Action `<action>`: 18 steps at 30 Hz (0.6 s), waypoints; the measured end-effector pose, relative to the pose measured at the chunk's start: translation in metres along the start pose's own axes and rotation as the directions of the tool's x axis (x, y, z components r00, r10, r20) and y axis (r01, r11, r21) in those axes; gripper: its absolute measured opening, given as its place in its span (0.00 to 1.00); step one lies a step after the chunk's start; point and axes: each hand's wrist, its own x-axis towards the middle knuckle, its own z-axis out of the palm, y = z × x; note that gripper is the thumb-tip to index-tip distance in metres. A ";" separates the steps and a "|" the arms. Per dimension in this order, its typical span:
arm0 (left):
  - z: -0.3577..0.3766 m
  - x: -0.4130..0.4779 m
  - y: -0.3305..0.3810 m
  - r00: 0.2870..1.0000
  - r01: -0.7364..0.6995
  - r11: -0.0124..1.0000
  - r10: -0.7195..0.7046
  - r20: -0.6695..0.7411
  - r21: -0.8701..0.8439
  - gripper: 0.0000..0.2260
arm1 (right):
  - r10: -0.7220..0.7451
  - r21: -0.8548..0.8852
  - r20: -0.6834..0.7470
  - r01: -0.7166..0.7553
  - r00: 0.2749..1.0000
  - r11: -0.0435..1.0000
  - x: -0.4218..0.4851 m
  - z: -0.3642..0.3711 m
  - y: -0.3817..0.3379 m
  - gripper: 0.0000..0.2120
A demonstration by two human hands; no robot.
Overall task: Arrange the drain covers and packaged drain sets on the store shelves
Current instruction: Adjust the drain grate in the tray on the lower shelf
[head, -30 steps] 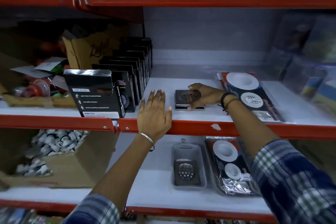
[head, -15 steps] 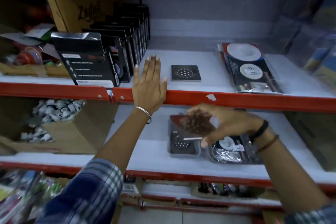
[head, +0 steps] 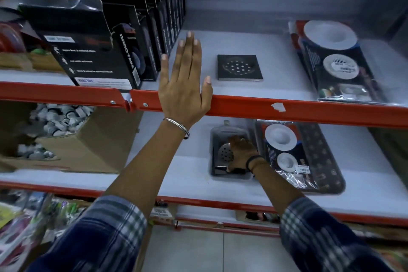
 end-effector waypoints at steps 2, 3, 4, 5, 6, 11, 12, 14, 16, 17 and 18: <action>0.000 -0.001 -0.001 1.000 0.002 1.000 -0.002 -0.003 0.001 0.29 | 0.028 -0.060 -0.010 -0.029 1.000 0.998 0.004 0.007 0.000 0.53; 0.000 -0.001 -0.001 1.000 0.001 1.000 -0.001 -0.003 0.003 0.29 | 0.044 -0.069 -0.009 -0.044 0.999 0.997 0.004 0.008 0.000 0.52; 0.000 -0.001 0.000 1.000 -0.001 1.000 0.001 -0.001 0.004 0.29 | 0.053 -0.072 -0.013 -0.054 0.999 0.996 0.002 0.007 -0.001 0.51; 0.000 -0.001 0.000 1.000 -0.003 1.000 0.003 0.005 0.005 0.29 | 0.053 -0.057 -0.025 -0.055 0.998 0.997 -0.003 0.002 -0.004 0.48; -0.001 0.000 0.000 1.000 -0.003 1.000 0.003 0.010 0.005 0.29 | 0.044 -0.027 -0.054 -0.046 0.998 0.999 -0.009 -0.004 -0.006 0.45; -0.005 0.001 0.000 0.999 0.011 1.000 -0.010 0.050 -0.025 0.29 | -0.042 0.328 -0.103 0.073 0.994 0.942 -0.088 -0.072 -0.013 0.26; -0.006 0.001 0.001 0.998 0.016 1.000 -0.014 0.063 -0.025 0.29 | -0.064 0.404 -0.064 0.085 0.996 0.911 -0.111 -0.091 -0.013 0.26; -0.007 0.000 0.002 0.996 0.025 0.999 -0.023 0.084 -0.028 0.28 | -0.119 0.470 -0.048 0.128 0.992 0.873 -0.158 -0.133 -0.016 0.27; -0.009 0.000 0.002 0.994 0.031 0.999 -0.027 0.106 -0.040 0.29 | -0.169 0.478 -0.116 0.204 0.979 0.854 -0.187 -0.174 -0.019 0.29; -0.010 0.000 0.002 0.993 0.032 0.998 -0.026 0.119 -0.046 0.29 | -0.181 0.482 -0.170 0.242 0.969 0.842 -0.193 -0.192 -0.021 0.29; -0.011 0.000 0.003 0.992 0.029 0.998 -0.023 0.125 -0.048 0.29 | -0.186 0.477 -0.234 0.280 0.954 0.833 -0.193 -0.208 -0.022 0.29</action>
